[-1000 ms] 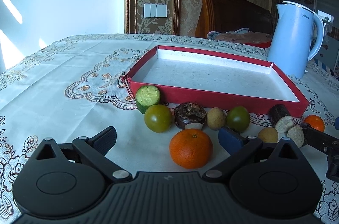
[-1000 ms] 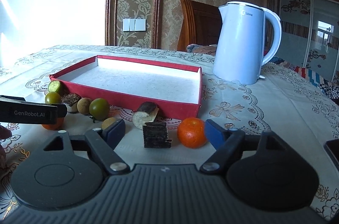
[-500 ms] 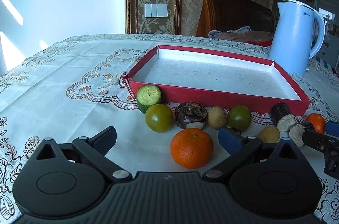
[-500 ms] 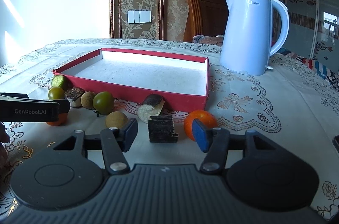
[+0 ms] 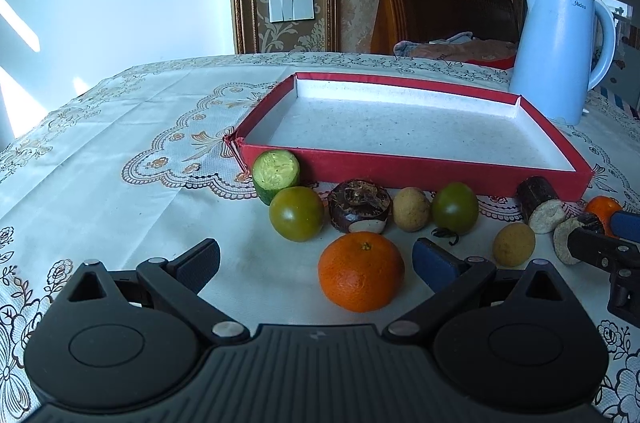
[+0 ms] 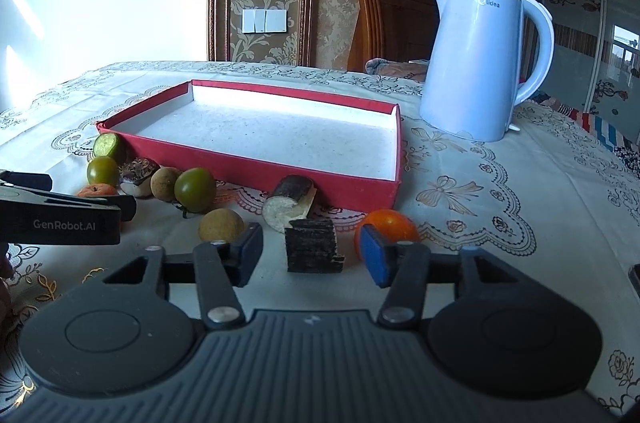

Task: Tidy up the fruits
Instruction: 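Close the right gripper around the dark eggplant chunk, then close the left gripper on the mandarin while the right gripper holds the eggplant chunk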

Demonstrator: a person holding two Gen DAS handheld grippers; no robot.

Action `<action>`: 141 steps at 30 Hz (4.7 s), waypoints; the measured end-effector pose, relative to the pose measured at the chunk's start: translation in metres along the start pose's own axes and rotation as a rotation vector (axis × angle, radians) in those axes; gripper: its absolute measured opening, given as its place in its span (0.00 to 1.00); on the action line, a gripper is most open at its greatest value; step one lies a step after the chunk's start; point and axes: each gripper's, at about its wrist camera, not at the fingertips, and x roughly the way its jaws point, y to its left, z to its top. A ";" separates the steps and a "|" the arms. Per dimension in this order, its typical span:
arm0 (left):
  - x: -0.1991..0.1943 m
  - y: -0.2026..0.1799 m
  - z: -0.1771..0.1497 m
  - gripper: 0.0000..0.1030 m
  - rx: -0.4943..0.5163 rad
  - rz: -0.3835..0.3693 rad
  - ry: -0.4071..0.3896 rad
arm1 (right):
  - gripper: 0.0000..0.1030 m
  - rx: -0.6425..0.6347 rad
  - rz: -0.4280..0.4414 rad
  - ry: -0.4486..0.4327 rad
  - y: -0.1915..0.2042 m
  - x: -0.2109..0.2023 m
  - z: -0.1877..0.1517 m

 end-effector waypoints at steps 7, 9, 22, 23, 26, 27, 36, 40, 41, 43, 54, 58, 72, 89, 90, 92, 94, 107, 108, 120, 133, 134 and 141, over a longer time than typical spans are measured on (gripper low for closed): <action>-0.003 -0.001 -0.001 1.00 -0.001 0.003 -0.014 | 0.38 0.005 0.005 -0.001 -0.001 0.000 -0.001; -0.005 -0.001 -0.001 1.00 -0.001 -0.001 -0.024 | 0.38 0.005 0.008 -0.003 -0.002 -0.001 -0.001; -0.011 0.000 -0.001 1.00 -0.001 -0.024 -0.049 | 0.38 0.016 0.028 0.005 -0.004 0.001 -0.001; -0.011 0.000 -0.001 1.00 -0.003 -0.025 -0.050 | 0.38 0.019 0.028 0.006 -0.004 0.001 -0.001; -0.009 0.001 -0.001 1.00 -0.005 -0.027 -0.044 | 0.38 0.025 0.034 0.007 -0.005 0.001 -0.001; -0.010 0.001 -0.001 1.00 -0.005 -0.029 -0.044 | 0.38 0.027 0.036 0.007 -0.006 0.002 -0.001; -0.003 -0.011 0.000 1.00 0.064 -0.028 -0.007 | 0.38 0.056 0.058 0.045 -0.009 0.011 0.001; 0.001 -0.014 0.001 1.00 0.082 -0.019 0.016 | 0.38 0.055 0.060 0.063 -0.009 0.016 0.002; 0.002 -0.014 0.001 1.00 0.082 -0.016 0.023 | 0.38 0.055 0.059 0.067 -0.009 0.017 0.003; 0.004 -0.014 0.001 1.00 0.084 -0.014 0.033 | 0.38 0.056 0.056 0.073 -0.009 0.017 0.002; 0.008 -0.017 0.003 1.00 0.096 0.000 0.048 | 0.38 0.067 0.039 0.084 -0.009 0.018 0.002; 0.009 -0.017 0.003 1.00 0.092 -0.002 0.048 | 0.38 0.066 0.037 0.089 -0.008 0.019 0.002; 0.009 -0.017 0.003 0.99 0.091 -0.010 0.044 | 0.30 0.066 0.027 0.103 -0.008 0.019 0.001; 0.009 -0.019 0.003 0.99 0.106 -0.007 0.038 | 0.30 0.078 0.036 0.110 -0.010 0.019 0.000; 0.009 -0.019 0.003 0.99 0.107 -0.006 0.038 | 0.30 0.079 0.037 0.109 -0.010 0.019 0.000; 0.009 -0.019 0.003 0.99 0.109 -0.006 0.036 | 0.30 0.083 0.040 0.109 -0.011 0.019 0.000; 0.008 -0.019 0.002 0.99 0.110 -0.009 0.029 | 0.30 0.086 0.042 0.108 -0.011 0.018 0.000; 0.005 -0.017 0.002 0.99 0.096 -0.036 0.022 | 0.31 0.099 0.058 0.114 -0.015 0.016 -0.002; 0.005 -0.016 0.002 0.99 0.094 -0.040 0.020 | 0.31 0.101 0.059 0.113 -0.015 0.016 -0.002; 0.009 -0.009 0.002 0.72 0.054 -0.051 0.055 | 0.32 0.127 0.078 0.108 -0.019 0.016 -0.003; 0.006 -0.009 0.001 0.55 0.054 -0.061 0.038 | 0.36 0.140 0.090 0.110 -0.021 0.016 -0.003; 0.006 -0.010 0.000 0.49 0.058 -0.060 0.036 | 0.36 0.138 0.087 0.110 -0.021 0.016 -0.003; 0.006 -0.009 0.001 0.42 0.055 -0.061 0.032 | 0.31 0.120 0.068 0.109 -0.016 0.016 -0.002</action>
